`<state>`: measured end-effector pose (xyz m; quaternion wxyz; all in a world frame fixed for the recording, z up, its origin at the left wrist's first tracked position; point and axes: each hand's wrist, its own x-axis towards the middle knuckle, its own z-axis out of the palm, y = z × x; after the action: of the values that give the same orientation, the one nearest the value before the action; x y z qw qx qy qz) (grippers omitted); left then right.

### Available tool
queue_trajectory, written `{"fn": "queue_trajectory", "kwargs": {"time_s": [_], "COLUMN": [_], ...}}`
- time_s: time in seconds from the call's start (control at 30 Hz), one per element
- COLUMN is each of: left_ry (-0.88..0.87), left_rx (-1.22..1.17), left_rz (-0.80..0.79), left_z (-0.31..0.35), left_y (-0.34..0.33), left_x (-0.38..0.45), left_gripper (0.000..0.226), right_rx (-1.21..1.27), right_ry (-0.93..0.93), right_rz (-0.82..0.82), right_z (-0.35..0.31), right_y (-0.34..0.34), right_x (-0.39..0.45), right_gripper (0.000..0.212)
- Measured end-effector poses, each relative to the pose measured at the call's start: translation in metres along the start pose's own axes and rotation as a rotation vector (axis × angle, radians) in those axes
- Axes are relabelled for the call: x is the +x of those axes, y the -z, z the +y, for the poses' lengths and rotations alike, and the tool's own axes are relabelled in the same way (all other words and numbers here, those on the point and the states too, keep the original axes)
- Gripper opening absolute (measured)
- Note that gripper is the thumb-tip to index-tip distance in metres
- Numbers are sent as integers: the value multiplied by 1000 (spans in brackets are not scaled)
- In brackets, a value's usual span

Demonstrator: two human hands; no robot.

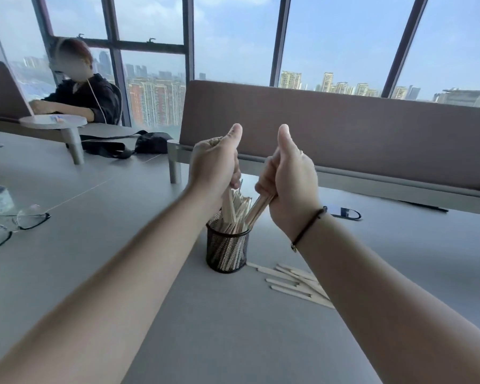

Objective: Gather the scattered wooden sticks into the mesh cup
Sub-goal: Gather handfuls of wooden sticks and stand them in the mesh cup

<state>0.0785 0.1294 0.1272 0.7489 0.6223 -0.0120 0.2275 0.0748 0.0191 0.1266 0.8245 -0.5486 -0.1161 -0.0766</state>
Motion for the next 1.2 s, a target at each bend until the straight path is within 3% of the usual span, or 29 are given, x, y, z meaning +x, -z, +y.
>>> {"fn": "queue_trajectory", "kwargs": {"time_s": [0.2,0.3,0.43,0.6,0.73,0.9,0.97,1.1,1.2], "left_ry": [52,47,95,12,-9,-36,-27,-9,-29], "left_rx": [338,456,496,560,627,572,553,540,531], "left_rz": [73,15,3,-174,-271,-223,-222,-283,-324], "left_z": [-45,-61,-73,-75,-90,-89,-88,-82,-78], "left_y": [24,31,38,38,39,38,37,37,39], "left_x": [15,16,20,18,14,9,7,2,2], "left_gripper": [43,50,38,40,39,32,32,50,55], "right_rx": [-181,-325,-554,-875,-793,-611,-540,-536,-536], "right_ry": [-31,83,214,228,247,347,301,88,-19], "right_rz": [85,78,75,-95,-124,49,69,21,-55], "right_z": [46,64,70,86,94,83,78,74,74], "right_y": [-22,-16,-5,2,3,5,5,7,10], "right_x": [22,25,29,27,22,19,21,27,28], "right_gripper": [52,39,14,29,33,15,14,42,45]}}
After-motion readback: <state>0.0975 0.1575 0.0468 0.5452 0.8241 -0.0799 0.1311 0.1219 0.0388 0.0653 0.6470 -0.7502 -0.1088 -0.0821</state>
